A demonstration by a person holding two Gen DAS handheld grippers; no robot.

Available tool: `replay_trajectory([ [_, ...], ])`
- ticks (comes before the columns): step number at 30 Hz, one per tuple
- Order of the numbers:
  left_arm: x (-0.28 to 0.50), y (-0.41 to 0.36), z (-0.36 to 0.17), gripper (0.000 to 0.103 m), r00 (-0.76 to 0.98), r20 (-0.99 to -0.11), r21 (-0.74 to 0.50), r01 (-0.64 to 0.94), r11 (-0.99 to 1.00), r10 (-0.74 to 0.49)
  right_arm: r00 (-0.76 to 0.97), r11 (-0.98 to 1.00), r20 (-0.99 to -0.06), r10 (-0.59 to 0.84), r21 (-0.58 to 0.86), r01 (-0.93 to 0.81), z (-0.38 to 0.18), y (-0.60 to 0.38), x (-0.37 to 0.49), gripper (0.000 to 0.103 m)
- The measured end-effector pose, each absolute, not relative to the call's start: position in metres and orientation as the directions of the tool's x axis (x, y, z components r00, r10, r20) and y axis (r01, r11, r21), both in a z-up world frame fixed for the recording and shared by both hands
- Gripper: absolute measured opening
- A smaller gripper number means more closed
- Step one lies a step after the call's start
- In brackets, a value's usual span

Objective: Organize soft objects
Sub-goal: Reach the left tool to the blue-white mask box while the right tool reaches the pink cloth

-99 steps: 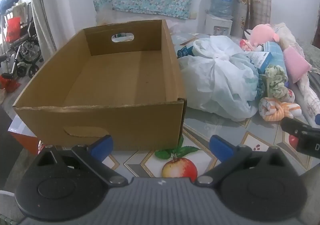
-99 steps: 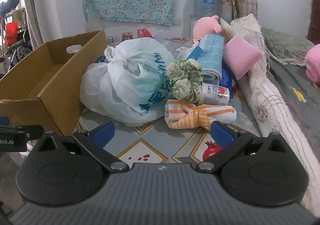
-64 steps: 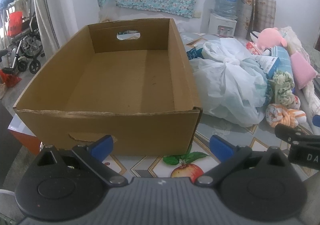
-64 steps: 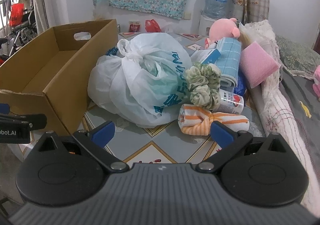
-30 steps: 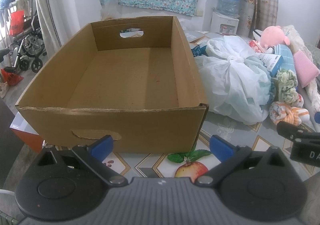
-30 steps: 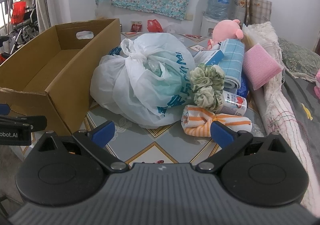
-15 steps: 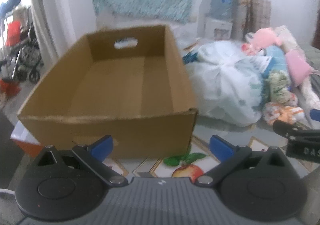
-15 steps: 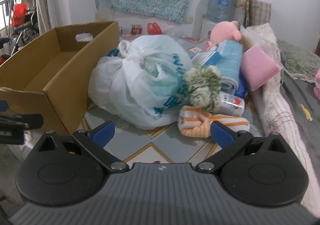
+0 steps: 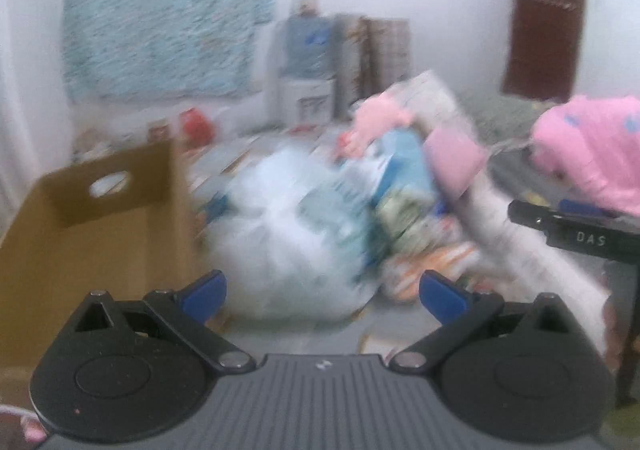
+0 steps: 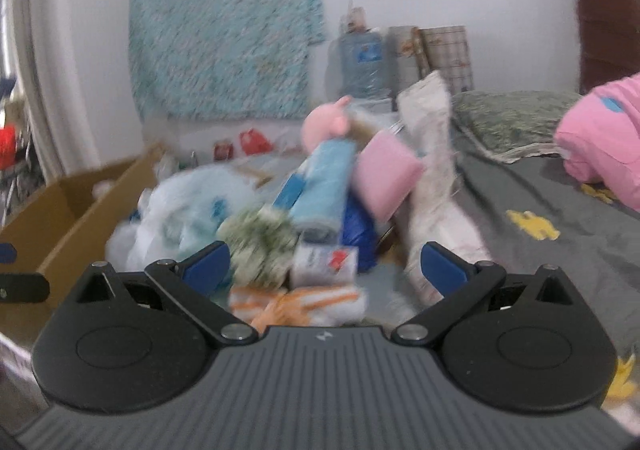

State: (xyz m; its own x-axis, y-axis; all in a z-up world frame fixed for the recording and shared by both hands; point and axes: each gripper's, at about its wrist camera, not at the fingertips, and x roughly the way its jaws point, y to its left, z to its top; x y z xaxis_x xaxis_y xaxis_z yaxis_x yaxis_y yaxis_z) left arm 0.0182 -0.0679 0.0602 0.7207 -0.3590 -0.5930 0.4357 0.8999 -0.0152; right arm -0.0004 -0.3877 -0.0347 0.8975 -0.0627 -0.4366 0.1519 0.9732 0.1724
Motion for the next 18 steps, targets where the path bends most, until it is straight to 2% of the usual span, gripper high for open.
replay_trajectory([
  [5,0.044,-0.090,0.092,0.103,0.713,-0.552,-0.009,0.512,0.859,-0.431,0.934,0.945,-0.352,-0.062,0.281,0.169,-0.021,-0.423,0.008,0.102],
  [9,0.067,-0.116,0.105,0.102,0.725,-0.564,0.083,0.527,0.846,-0.395,0.949,0.920,-0.315,-0.030,0.362,0.149,-0.030,-0.437,0.017,0.102],
  [12,0.090,-0.137,0.100,0.098,0.720,-0.576,0.127,0.546,0.828,-0.387,0.947,0.910,-0.320,0.006,0.394,0.127,-0.041,-0.440,0.032,0.102],
  [14,0.104,-0.153,0.095,0.088,0.701,-0.607,0.154,0.566,0.810,-0.375,0.950,0.911,-0.312,-0.009,0.390,0.137,-0.044,-0.441,0.041,0.101],
  [18,0.134,-0.191,0.084,0.077,0.657,-0.655,0.199,0.627,0.754,-0.373,0.963,0.911,-0.257,-0.077,0.374,0.172,-0.038,-0.456,0.057,0.100],
])
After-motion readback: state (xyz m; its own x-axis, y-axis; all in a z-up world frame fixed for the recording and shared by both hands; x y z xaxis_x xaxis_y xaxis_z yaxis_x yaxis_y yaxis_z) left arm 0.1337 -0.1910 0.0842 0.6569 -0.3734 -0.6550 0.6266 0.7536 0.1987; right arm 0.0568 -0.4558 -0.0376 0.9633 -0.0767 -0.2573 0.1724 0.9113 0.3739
